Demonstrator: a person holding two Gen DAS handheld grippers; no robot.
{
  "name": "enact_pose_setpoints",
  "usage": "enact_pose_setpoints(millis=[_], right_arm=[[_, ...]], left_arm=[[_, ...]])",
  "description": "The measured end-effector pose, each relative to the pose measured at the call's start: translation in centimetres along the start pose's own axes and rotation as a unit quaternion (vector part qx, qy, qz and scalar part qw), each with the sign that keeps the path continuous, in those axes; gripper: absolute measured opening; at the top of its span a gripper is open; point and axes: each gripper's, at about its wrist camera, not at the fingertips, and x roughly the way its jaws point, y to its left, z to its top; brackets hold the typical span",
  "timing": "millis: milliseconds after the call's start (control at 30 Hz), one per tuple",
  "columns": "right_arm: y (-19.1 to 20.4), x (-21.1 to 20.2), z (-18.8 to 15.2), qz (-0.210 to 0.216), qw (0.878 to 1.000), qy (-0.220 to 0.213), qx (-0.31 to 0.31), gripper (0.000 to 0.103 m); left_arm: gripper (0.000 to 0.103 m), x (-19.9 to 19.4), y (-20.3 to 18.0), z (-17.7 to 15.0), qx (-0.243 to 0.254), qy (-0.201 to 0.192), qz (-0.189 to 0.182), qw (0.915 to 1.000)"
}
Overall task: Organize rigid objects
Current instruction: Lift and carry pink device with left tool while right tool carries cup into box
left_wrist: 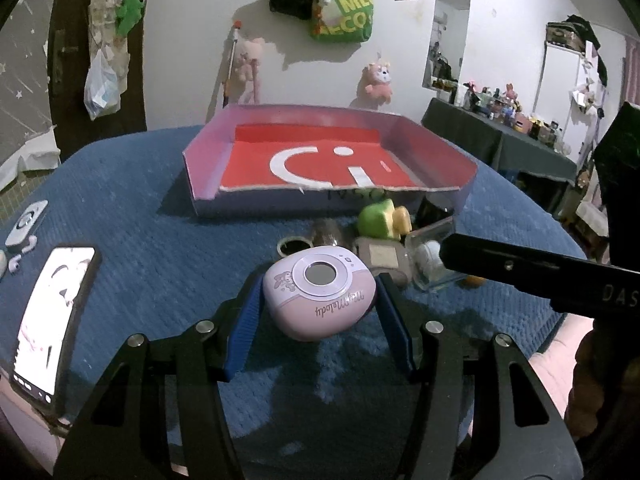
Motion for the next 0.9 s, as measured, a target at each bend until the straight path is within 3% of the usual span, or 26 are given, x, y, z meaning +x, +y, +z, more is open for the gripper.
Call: enact_pose_setpoints(millis=[533,900], right_arm=[[0.5,-0.8,4.8,-0.003,0.999,-0.034,-0.024,0.041],[0.0,0.2,8.8,-0.031,0.997,-0.048,-0.043,0.041]], left_arm=[[0.054,-0.1,0.5,5.7,0.018,-0.044,0.005,0.9988],[0.054,2.6,1.0,10.2,0.028,-0.059,0.013,0.9978]])
